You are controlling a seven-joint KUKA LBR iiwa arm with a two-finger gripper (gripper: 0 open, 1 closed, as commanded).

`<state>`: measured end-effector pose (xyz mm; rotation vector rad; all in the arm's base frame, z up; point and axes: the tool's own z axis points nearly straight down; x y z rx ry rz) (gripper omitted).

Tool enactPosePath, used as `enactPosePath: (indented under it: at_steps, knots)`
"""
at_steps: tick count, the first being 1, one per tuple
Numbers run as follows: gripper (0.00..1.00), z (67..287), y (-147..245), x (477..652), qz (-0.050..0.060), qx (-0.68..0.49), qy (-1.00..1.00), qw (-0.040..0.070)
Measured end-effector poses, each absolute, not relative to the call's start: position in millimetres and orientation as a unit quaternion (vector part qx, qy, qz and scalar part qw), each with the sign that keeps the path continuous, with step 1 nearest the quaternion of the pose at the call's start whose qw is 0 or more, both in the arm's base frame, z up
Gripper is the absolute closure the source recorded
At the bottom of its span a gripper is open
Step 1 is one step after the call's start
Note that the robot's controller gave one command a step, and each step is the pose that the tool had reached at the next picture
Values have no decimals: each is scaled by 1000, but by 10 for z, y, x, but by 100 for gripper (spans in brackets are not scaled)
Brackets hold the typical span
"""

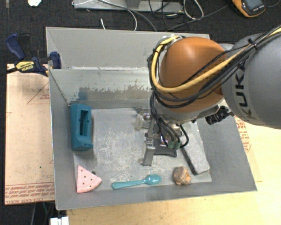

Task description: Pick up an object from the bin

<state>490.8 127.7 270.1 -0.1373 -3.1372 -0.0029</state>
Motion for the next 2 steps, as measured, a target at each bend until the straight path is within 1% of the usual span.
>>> enactPosePath:
  at_steps: [1,2]
  knots:
    - [0,2179,1400,5434,-3,-61,-998,-4]
    - [0,1814,891,5474,-2,-88,-996,-4]
